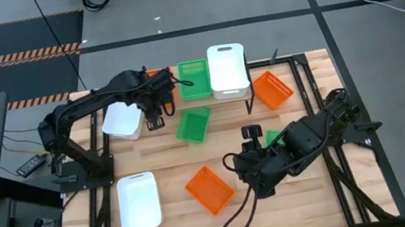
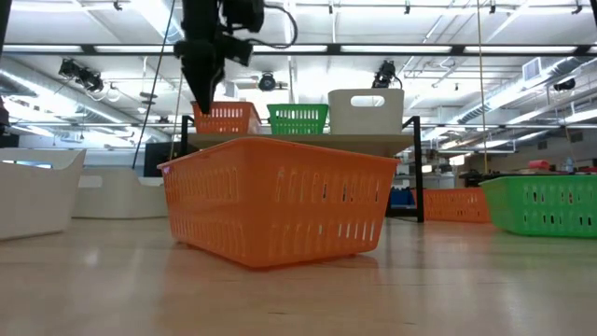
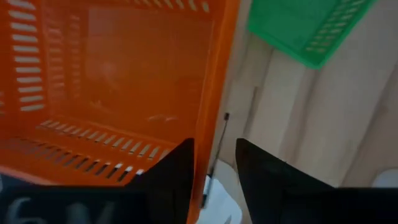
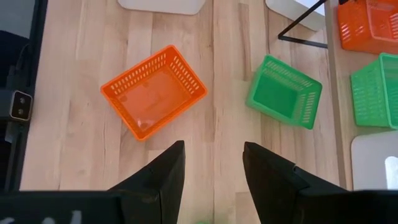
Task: Stack baskets on shelf by color
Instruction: Put the left orange bin on the shelf, then stack the left green bin on top of the green bin on the shelf
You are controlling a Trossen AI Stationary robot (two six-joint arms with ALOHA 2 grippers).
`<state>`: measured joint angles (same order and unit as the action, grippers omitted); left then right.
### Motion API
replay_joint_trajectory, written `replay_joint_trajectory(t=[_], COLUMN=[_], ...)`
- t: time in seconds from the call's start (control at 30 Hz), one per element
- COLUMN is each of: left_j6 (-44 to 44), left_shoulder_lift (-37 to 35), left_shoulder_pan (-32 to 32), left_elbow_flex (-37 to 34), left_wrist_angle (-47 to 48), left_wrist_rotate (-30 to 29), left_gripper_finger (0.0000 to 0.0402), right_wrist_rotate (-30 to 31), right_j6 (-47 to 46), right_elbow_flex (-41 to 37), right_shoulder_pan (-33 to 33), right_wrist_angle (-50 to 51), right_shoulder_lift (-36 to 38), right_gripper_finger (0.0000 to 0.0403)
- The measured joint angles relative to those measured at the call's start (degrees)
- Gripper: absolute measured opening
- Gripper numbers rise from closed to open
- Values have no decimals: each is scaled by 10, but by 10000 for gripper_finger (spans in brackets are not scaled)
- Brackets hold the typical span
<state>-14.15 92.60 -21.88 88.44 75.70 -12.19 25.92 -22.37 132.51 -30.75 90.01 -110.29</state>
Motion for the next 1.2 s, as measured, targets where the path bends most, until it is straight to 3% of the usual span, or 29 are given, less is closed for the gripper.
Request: replay_joint_trajectory(t=[0.27,0.43,0.63,0.83,1.03,1.2], left_j6=[21,61,134,216,226,207], left_shoulder_lift=[-35,-115,-254,-370,-421,-425], left_shoulder_pan=[48,79,154,258,358,401], left_elbow_flex=[83,75,-67,-268,-429,-501], left_wrist_angle=[-3,-102,-297,-490,-686,-794], left_wrist_rotate=[9,100,113,15,-65,-112], left_gripper_finger=[168,185,185,181,181,180], right_wrist_rotate=[13,15,12,-38,-108,-185], right_j6=[-29,-35,-35,2,33,109], right_elbow_flex=[0,-15,-98,-202,-285,-329], right_shoulder_pan=[0,0,9,28,47,47], right_wrist_angle=[0,-1,-18,-118,-218,-374], right_shoulder_lift=[17,17,18,16,16,16], right_gripper_finger=[168,168,168,168,168,168])
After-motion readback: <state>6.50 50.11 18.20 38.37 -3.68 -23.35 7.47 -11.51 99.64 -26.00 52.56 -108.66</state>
